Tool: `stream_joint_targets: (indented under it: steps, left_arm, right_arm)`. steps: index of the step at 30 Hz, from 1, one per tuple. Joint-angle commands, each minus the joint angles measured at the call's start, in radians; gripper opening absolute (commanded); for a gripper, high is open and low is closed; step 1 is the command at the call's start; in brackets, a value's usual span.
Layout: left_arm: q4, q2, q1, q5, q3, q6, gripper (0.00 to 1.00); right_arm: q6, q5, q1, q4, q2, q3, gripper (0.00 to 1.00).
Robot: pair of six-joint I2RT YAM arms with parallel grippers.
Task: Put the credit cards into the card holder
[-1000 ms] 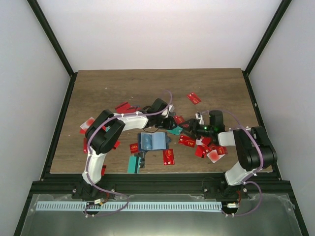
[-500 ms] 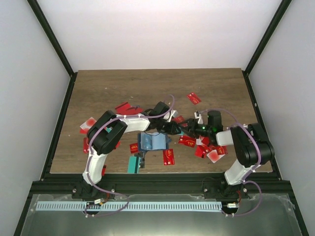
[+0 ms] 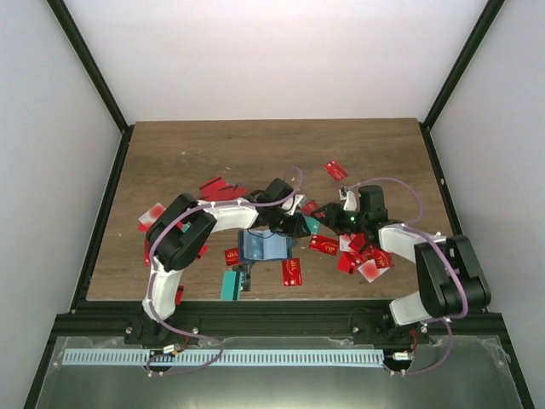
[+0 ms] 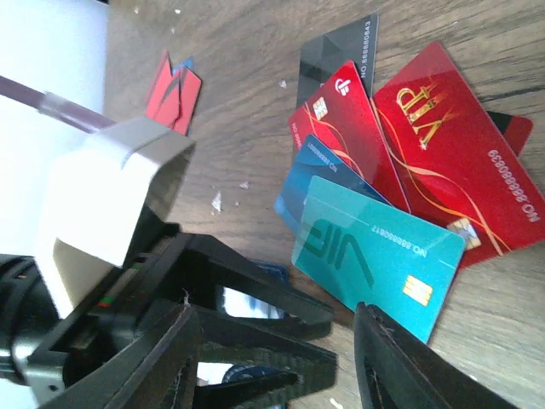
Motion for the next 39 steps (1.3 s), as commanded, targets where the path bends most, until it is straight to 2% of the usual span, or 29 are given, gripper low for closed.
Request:
stream_joint_targets:
  steps: [1,9,18,23,27,31,36,39]
  left_arm:
    - [-0.061,-0.084,-0.015,-0.048,-0.013,0.060,0.30]
    - [-0.067,-0.194,-0.025,-0.112,-0.082,0.052,0.30]
    - [-0.170,-0.431,-0.027,-0.262,-0.249,0.043,0.33]
    - [-0.301,-0.601,-0.041,-0.397,-0.355,0.005,0.40]
    - [-0.442,-0.742,-0.054,-0.504,-0.432,-0.059,0.46]
    - [-0.546,-0.860,-0.061,-0.585,-0.517,-0.144,0.48]
    - [-0.537,-0.886,-0.063,-0.668,-0.610,-0.279,0.46]
    - [-0.476,-0.868,-0.064,-0.701,-0.667,-0.338,0.45]
  right_arm:
    - [-0.163,0.147,0.046,-0.268,-0.081,0.036,0.52]
    - [-0.097,0.712,0.080,-0.468,-0.140,0.082,0.52]
    - [-0.029,0.968,0.080,-0.575,-0.039,0.158,0.59]
    - [-0.065,0.804,0.136,-0.593,-0.082,0.161,0.56]
    - [-0.028,0.700,0.288,-0.620,-0.200,0.147,0.56]
    - [0.055,0.574,0.440,-0.592,-0.306,0.115,0.57]
    - [0.209,0.442,0.643,-0.446,-0.395,0.029,0.57]
    - [0.290,0.438,0.767,-0.360,-0.388,0.003,0.58]
